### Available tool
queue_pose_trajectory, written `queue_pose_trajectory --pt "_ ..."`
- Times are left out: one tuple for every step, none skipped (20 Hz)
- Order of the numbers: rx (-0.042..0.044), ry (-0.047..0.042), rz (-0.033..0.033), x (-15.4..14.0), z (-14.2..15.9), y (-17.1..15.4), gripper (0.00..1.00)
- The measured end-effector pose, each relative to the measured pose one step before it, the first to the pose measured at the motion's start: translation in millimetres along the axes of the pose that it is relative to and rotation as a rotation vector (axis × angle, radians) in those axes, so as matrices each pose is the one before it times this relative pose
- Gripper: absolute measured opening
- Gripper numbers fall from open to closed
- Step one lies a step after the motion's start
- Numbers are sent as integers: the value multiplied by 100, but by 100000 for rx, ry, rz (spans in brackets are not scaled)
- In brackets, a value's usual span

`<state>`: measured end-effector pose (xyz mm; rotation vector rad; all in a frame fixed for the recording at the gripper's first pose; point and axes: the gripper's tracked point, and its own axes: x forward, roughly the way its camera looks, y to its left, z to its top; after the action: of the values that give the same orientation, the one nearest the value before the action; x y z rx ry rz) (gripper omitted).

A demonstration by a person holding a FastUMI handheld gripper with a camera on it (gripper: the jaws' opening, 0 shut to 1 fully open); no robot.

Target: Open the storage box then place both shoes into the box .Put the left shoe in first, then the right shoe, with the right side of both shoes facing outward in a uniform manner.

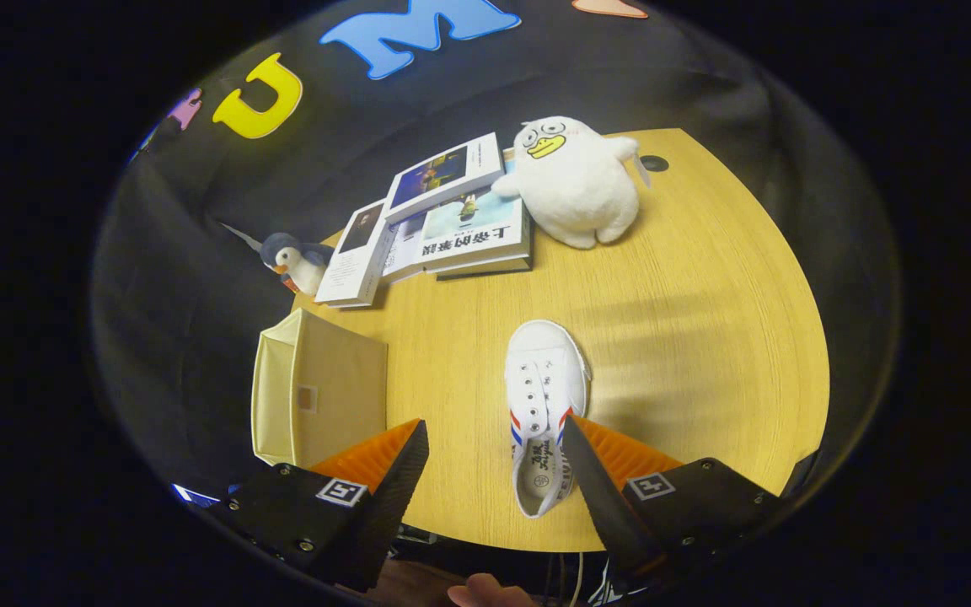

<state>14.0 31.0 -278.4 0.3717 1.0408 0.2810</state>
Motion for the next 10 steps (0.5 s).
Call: queue_pose_trajectory --pt "68 1185 -758 302 -482 -722 97" --pt "167 1223 -911 467 -450 -670 96" --pt "148 914 -392 567 -325 -482 96" --pt "85 1099 -1083 871 -379 -545 96" --pt "-37 946 -1196 678 -360 -523 96" --pt "-536 1070 -885 867 -397 -382 96" --pt "-711 918 -1209 644 -407 -518 95" --pt "-962 1201 -1687 738 -445 -659 94" --pt "-1718 1415 -2703 721 -388 -756 94" --pt "-2027 1261 -1411 766 -440 -478 94"
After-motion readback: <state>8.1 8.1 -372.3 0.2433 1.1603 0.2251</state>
